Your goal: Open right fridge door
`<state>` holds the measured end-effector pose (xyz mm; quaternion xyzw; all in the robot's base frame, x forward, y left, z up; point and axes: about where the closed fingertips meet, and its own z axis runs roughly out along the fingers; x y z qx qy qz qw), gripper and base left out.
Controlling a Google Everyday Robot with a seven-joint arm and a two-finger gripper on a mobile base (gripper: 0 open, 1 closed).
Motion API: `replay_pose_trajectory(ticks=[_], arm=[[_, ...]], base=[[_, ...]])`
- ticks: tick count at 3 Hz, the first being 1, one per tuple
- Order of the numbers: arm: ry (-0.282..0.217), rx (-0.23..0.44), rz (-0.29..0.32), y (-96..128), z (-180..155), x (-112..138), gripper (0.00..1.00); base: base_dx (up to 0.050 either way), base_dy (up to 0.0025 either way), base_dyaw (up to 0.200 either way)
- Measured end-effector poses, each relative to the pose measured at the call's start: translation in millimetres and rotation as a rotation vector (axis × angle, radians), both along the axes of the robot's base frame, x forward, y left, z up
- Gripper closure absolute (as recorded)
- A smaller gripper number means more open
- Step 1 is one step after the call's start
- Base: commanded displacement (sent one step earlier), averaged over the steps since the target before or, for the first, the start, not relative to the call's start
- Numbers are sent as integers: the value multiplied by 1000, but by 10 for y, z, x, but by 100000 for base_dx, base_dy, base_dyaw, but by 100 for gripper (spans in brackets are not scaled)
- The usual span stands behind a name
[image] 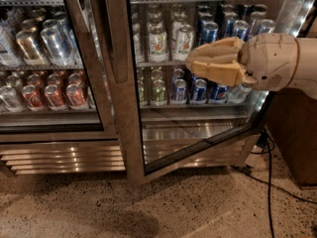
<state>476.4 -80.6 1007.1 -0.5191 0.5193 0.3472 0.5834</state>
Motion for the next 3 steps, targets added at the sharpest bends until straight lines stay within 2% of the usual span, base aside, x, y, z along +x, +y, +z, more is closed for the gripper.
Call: replay_pose_trajectory(ticks=[1,2,3], arm=[[-8,-4,3,43,110,-4,100],[66,4,-11,86,-86,100,100],[172,5,-17,175,-465,189,100]], base=[[0,0,0],[0,0,0],[0,0,0]])
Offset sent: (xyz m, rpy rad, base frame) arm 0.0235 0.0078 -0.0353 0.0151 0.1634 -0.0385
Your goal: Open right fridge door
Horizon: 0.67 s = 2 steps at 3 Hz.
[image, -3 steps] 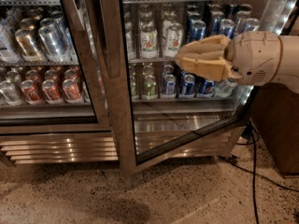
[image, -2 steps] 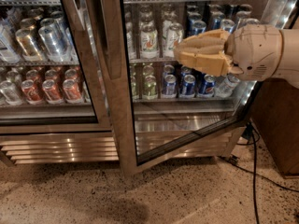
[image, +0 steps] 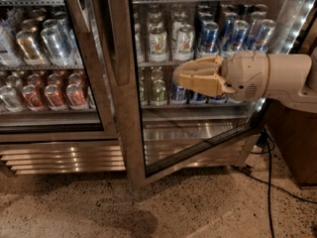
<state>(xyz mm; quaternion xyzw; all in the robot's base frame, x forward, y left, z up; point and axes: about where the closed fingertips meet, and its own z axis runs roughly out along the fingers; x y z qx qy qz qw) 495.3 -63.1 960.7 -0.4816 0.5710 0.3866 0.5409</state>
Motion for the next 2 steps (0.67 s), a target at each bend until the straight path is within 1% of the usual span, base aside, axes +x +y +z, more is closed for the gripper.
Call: replay_pose_trajectory(ticks=[1,2], arm=[[54,-8,-7,54,-248,30,100],[55,-8,-6,56,-250,27,100]], base=[[0,0,0],[0,0,0]])
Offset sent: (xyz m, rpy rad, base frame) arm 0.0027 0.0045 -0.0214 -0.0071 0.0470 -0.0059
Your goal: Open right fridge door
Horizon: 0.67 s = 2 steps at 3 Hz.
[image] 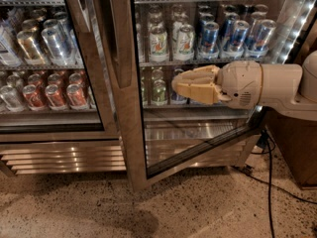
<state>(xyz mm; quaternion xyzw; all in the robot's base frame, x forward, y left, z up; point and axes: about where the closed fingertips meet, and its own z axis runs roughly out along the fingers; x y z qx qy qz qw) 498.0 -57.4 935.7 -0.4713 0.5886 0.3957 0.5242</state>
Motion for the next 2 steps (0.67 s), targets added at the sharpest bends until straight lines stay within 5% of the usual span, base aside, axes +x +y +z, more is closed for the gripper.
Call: replay_pose_trajectory(ticks=[1,2], arm=[[2,17,26,38,-47,-161,100],[-32,62,67,43,-392,-825,100]], base=[[0,0,0],[0,0,0]])
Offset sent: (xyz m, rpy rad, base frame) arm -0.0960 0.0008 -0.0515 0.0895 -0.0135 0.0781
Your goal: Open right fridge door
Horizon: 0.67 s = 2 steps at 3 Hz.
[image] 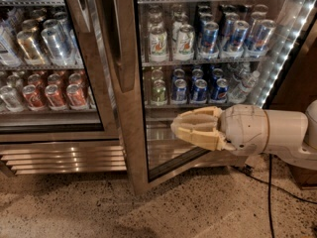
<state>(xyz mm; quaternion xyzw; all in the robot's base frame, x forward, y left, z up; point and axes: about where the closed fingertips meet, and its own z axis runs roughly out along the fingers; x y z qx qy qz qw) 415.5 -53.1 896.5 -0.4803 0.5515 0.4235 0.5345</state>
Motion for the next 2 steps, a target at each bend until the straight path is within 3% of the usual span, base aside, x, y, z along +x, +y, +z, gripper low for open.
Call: replay_pose_trajectory(ticks=[2], arm=[[0,0,0,0,0,0,100]], base=[[-5000,1,-4]])
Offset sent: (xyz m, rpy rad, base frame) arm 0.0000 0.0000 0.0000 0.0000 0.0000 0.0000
